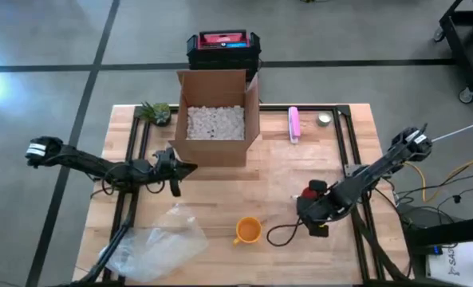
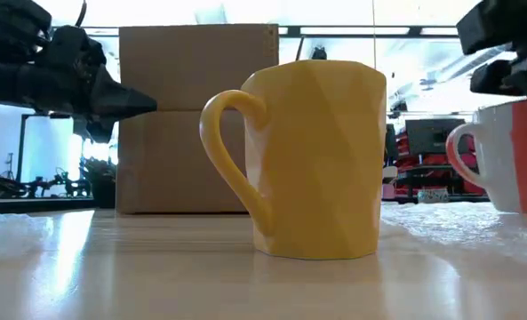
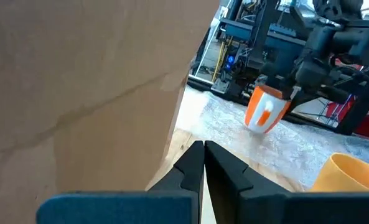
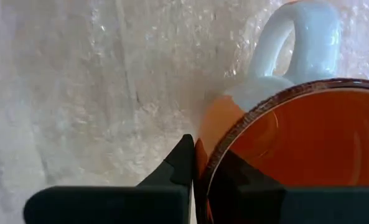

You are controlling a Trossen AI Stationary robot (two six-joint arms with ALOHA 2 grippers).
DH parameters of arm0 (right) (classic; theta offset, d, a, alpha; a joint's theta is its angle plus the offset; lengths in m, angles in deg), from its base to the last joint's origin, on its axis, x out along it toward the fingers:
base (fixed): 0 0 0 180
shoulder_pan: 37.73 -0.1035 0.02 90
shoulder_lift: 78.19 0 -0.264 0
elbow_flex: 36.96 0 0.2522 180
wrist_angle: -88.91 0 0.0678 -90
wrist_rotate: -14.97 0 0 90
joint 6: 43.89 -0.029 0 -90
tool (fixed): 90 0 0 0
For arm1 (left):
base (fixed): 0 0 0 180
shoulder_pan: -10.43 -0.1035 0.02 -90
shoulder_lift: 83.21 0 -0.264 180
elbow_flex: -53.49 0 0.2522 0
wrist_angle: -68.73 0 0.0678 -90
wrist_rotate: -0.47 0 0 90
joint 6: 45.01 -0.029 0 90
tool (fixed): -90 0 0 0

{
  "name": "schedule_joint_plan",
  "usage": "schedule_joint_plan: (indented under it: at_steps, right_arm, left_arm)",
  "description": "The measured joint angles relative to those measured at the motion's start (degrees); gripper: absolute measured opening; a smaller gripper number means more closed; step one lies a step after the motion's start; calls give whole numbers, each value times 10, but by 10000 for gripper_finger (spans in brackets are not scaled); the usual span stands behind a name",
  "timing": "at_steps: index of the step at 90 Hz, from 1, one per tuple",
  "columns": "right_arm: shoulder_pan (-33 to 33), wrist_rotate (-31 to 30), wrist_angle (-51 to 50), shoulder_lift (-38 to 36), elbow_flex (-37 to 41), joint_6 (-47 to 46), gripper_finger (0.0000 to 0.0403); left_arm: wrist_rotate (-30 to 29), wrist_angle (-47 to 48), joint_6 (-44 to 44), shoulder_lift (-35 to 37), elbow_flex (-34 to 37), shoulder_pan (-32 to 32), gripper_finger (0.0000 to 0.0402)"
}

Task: Wrap mug
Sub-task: Wrap the orange mug in the right transparent bubble wrap

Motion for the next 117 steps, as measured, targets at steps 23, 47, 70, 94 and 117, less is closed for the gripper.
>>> schedule_joint_plan:
  at_steps: [23,47,70,94,117]
  right_arm:
    - [0,-1,-5,19,-1,-1,38]
    - [0,10,-93,-29,-62,-31,129]
    - [-85,91,-15,-55,-131,-138,169]
    - [-223,-15,133,42,-150,-187,150]
    - [-246,1,158,220,-204,-83,140]
  left_arm:
    - [0,-3,0,0,0,0,0]
    - [4,-7,0,0,0,0,0]
    - [10,-9,0,0,0,0,0]
    - [16,-12,0,0,0,0,0]
    - [16,-14,1,0,0,0,0]
